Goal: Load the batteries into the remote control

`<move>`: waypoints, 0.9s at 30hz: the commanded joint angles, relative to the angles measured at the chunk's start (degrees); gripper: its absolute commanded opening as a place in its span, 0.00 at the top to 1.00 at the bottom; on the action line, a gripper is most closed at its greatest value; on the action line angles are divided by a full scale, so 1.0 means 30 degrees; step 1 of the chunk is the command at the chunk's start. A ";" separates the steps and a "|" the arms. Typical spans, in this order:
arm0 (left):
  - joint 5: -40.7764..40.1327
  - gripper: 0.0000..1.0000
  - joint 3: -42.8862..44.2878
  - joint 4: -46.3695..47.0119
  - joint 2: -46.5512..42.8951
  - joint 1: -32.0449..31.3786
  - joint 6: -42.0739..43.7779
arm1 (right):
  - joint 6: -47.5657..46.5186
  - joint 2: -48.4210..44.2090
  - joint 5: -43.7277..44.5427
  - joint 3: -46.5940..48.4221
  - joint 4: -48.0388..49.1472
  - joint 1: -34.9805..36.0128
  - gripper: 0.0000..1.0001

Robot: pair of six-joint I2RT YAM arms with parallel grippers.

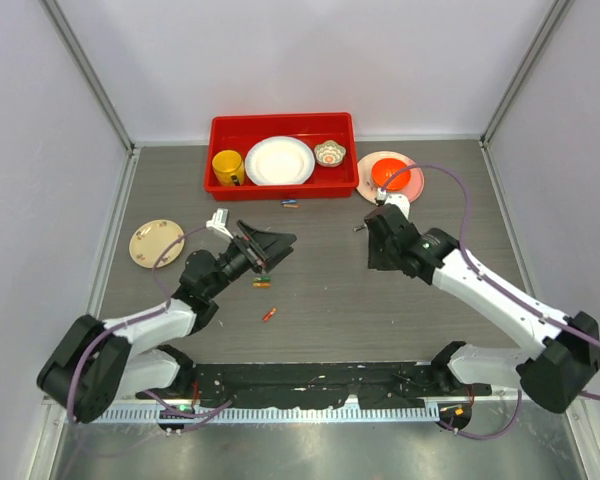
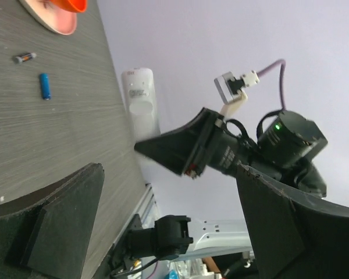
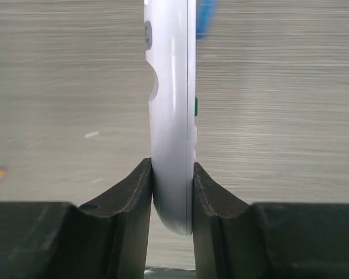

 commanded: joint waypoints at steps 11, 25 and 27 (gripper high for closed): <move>-0.2139 0.00 -0.2169 -0.9056 -0.7369 -0.0162 0.3222 | -0.2762 1.0882 1.2356 0.4041 -0.4311 -0.1260 0.99; -0.2169 0.00 -0.2871 -1.0938 -0.9100 -0.0162 0.4220 | -0.3698 1.4462 0.9193 0.3987 -0.2728 -0.1261 0.82; -0.2081 0.00 -0.2871 -1.0908 -0.8868 -0.0162 0.4220 | -0.3786 1.4257 0.8751 0.3811 -0.2406 -0.1261 0.75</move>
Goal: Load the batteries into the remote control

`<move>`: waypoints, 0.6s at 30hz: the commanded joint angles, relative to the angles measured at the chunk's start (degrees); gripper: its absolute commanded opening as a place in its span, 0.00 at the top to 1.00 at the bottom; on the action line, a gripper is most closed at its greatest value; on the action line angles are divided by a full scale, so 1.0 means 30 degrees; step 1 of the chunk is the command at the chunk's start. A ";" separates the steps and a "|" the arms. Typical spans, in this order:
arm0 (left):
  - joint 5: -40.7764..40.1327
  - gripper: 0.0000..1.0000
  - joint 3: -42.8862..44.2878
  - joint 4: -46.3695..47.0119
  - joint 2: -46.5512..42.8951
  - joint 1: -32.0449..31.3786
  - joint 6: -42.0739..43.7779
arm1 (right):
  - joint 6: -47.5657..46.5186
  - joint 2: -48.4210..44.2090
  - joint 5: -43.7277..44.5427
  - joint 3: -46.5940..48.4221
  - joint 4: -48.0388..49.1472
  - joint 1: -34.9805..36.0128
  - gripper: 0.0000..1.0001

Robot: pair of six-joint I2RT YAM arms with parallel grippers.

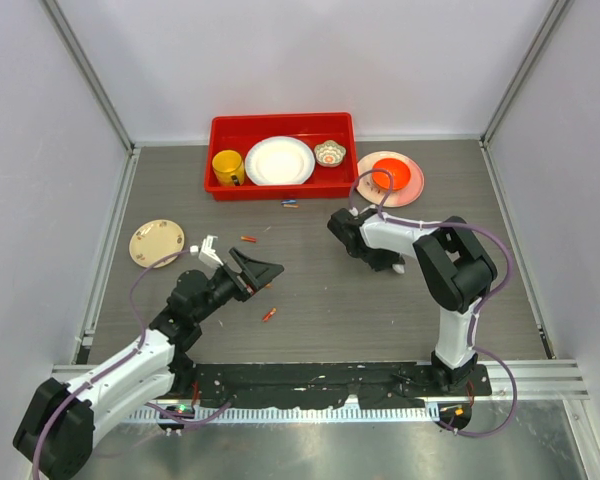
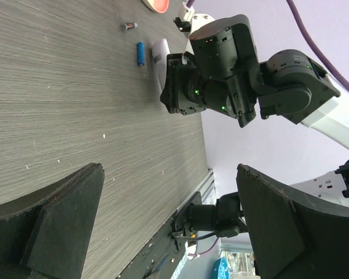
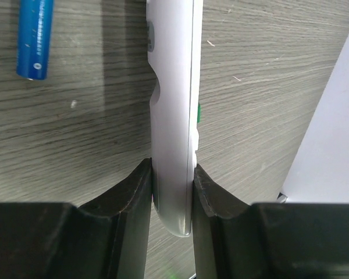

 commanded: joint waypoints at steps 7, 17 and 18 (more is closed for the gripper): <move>0.0251 0.00 0.0007 0.0232 0.0601 -0.0060 0.0504 | -0.0399 -0.0214 -0.2570 -0.0403 0.1072 0.0058 0.56; 0.0369 0.00 0.0007 -0.0061 0.0601 -0.0089 0.0533 | 0.0362 -0.1790 -0.3127 -0.0785 0.0927 0.0906 0.47; 0.0369 0.00 0.0007 -0.0119 0.0659 -0.0089 0.0591 | 0.0537 -0.2086 -0.3359 -0.0756 0.0897 0.1140 0.46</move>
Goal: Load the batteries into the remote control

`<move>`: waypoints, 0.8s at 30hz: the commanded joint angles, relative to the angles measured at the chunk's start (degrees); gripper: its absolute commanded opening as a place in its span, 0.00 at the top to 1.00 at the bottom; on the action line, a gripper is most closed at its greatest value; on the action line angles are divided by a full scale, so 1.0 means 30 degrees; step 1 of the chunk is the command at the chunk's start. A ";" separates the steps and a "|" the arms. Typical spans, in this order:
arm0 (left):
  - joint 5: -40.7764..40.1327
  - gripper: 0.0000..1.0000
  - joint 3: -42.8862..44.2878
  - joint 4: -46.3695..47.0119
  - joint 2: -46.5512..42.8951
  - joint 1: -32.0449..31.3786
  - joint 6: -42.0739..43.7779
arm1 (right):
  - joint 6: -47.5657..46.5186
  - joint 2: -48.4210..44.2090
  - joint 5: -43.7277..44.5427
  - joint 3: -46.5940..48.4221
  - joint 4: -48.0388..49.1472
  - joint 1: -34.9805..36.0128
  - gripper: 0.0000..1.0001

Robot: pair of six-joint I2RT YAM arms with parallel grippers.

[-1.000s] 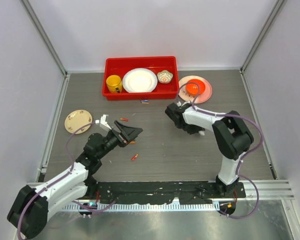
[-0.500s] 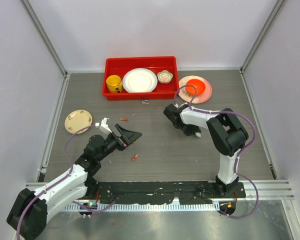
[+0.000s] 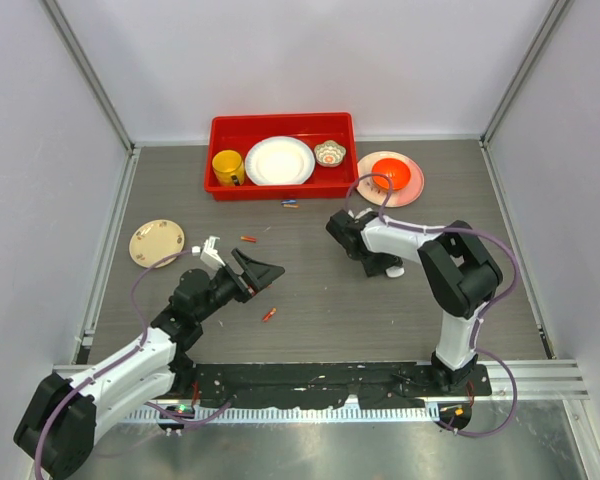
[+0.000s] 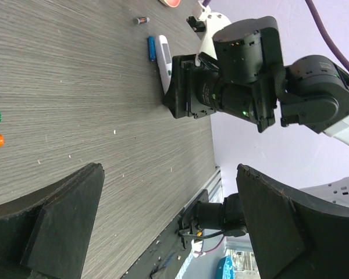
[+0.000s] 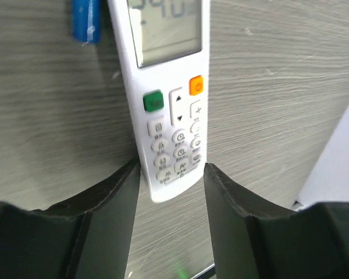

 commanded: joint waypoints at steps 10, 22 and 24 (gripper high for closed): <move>-0.1666 0.00 0.2190 -0.5596 -0.0092 -0.0060 0.2354 | 0.3139 -0.8821 -0.2489 -0.0932 0.0879 0.3332 0.42; -0.5599 0.00 0.5740 -1.3727 0.2984 -0.0089 0.4290 | 0.5927 -1.9142 -0.7237 -1.3008 1.5272 0.3685 0.39; -0.5746 0.00 0.5917 -1.4020 0.3248 -0.0089 0.4496 | 0.5519 -1.9143 -0.7383 -1.3099 1.5657 0.3743 0.40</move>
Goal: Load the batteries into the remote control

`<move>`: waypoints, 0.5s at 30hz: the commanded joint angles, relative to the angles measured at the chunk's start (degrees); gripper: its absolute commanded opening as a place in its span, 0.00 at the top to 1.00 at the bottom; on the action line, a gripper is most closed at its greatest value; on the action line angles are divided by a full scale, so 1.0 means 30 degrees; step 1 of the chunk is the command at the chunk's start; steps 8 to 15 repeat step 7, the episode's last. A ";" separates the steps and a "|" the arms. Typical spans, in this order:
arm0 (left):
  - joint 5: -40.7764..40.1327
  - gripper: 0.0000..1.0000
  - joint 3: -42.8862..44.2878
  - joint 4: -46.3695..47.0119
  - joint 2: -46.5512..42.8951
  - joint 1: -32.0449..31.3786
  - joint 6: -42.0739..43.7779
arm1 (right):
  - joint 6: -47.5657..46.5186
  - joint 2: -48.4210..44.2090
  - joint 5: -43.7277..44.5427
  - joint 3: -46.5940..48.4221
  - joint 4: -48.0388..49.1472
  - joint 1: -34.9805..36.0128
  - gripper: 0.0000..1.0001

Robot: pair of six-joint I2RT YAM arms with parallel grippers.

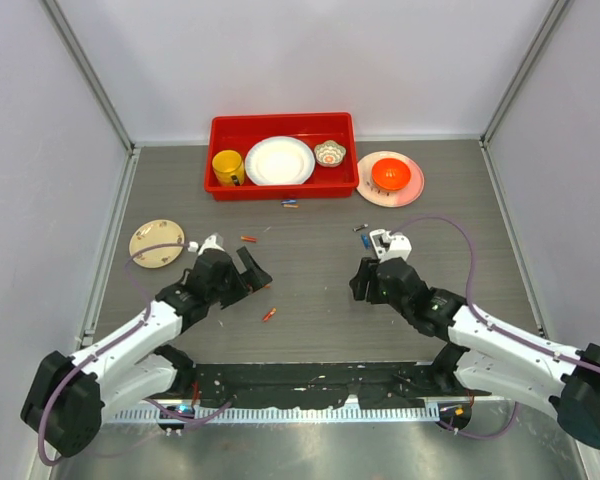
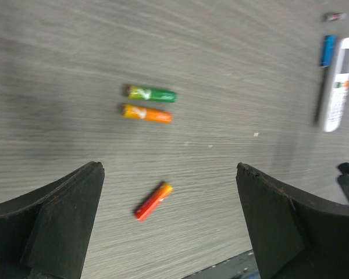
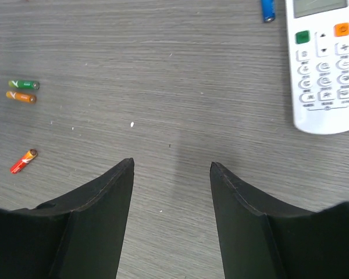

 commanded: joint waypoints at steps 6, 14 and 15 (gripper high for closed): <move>-0.0856 0.00 0.0846 -0.1699 -0.0039 -0.0082 0.1527 | -0.0344 0.0101 -0.0885 0.0315 0.4338 0.0232 0.39; -0.0914 0.00 0.0933 -0.1816 -0.0155 -0.0082 0.1586 | 0.0003 0.0042 -0.0770 0.0403 0.4338 0.0232 0.39; -0.0914 0.00 0.0933 -0.1816 -0.0155 -0.0082 0.1586 | 0.0003 0.0042 -0.0770 0.0403 0.4338 0.0232 0.39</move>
